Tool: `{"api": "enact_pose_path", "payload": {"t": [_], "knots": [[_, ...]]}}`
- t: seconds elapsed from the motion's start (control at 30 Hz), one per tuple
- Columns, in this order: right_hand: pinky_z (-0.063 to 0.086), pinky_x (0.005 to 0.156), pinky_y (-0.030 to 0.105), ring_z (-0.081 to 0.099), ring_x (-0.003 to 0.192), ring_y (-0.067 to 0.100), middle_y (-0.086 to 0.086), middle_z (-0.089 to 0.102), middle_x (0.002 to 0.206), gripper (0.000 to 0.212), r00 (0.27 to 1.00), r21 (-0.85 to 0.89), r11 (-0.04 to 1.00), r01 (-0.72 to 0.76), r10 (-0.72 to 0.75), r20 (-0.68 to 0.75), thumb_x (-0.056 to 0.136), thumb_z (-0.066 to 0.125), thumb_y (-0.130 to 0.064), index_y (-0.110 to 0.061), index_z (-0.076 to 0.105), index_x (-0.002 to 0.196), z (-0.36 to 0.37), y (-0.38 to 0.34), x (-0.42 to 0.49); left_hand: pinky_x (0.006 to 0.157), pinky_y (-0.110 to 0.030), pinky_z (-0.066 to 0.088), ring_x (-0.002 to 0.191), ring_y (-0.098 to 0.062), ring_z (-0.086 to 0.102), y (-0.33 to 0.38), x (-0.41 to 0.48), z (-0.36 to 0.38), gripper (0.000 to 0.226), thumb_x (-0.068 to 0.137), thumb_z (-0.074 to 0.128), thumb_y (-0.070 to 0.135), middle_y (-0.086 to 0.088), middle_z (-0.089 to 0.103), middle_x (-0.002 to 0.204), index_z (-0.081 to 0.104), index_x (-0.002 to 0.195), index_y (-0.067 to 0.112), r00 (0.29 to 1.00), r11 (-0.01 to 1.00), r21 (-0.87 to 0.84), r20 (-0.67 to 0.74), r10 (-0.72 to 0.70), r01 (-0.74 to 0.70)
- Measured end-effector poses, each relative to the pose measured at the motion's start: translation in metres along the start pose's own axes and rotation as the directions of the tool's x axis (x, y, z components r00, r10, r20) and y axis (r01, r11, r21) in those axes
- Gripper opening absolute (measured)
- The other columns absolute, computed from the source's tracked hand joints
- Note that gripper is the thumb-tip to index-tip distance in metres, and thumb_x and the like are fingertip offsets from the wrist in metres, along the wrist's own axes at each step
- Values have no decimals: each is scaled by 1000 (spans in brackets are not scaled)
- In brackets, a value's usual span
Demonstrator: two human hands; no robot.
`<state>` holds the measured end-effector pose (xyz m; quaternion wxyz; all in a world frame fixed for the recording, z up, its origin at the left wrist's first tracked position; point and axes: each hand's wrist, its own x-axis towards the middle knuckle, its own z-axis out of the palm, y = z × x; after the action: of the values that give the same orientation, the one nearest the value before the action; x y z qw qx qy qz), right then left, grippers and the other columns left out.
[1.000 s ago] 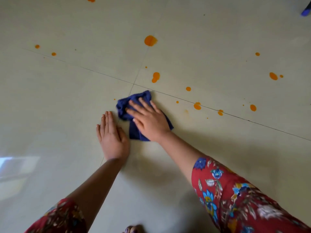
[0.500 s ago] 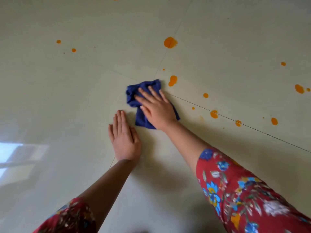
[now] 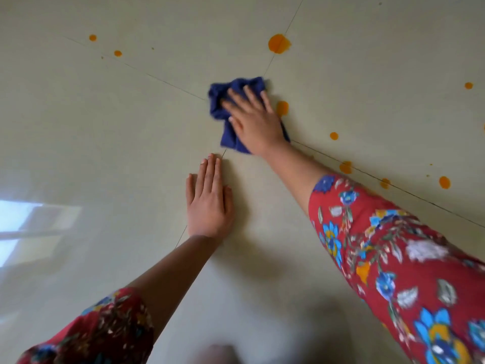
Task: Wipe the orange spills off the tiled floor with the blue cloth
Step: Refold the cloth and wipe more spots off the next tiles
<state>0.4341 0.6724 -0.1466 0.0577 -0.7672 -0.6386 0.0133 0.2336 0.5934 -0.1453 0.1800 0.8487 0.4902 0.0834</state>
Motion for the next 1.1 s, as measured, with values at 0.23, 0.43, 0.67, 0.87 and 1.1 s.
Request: {"api": "enact_pose_path", "payload": {"t": [0.23, 0.43, 0.67, 0.87, 1.1], "knots": [[19, 113, 49, 25, 146, 23, -9, 32, 155, 49, 794, 104, 804, -585, 594, -128, 98, 29, -41, -34, 39, 145, -5, 38, -78, 121, -35, 0, 149, -13, 1, 2, 0, 0, 56, 99, 29, 25, -1, 9, 161, 16, 153, 13, 999, 999, 30, -12, 30, -29], [30, 111, 47, 39, 138, 26, -1, 45, 148, 43, 991, 124, 992, -23, 39, -128, 97, 38, -33, -25, 53, 137, 6, -47, -101, 119, -34, 6, 147, -17, 15, 1, 0, 0, 58, 94, 25, 22, -7, 24, 157, 28, 149, 8, 999, 998, 39, -16, 41, -40], [30, 111, 45, 37, 139, 25, -2, 43, 150, 50, 891, 98, 902, -421, 431, -145, 96, 29, -39, -26, 49, 140, -1, 48, -56, 120, -35, 6, 148, -13, 7, 3, -1, -2, 54, 98, 30, 22, 0, 18, 160, 25, 151, 12, 997, 997, 7, -20, 77, -77], [23, 115, 47, 33, 142, 26, 0, 39, 152, 47, 960, 94, 970, -224, 236, -151, 97, 38, -34, -25, 47, 142, 6, -40, -147, 119, -36, 11, 146, -18, 19, 3, 1, 1, 56, 93, 28, 20, -7, 28, 156, 32, 148, 7, 996, 995, 38, -21, 89, -88], [31, 111, 45, 39, 139, 23, -3, 43, 150, 50, 985, 86, 984, -157, 162, -60, 95, 29, -40, -28, 50, 139, -3, 36, -71, 120, -35, 11, 147, -14, 16, 5, -3, -5, 53, 97, 34, 21, -1, 24, 158, 31, 149, 14, 989, 990, -19, -36, 142, -143]]}}
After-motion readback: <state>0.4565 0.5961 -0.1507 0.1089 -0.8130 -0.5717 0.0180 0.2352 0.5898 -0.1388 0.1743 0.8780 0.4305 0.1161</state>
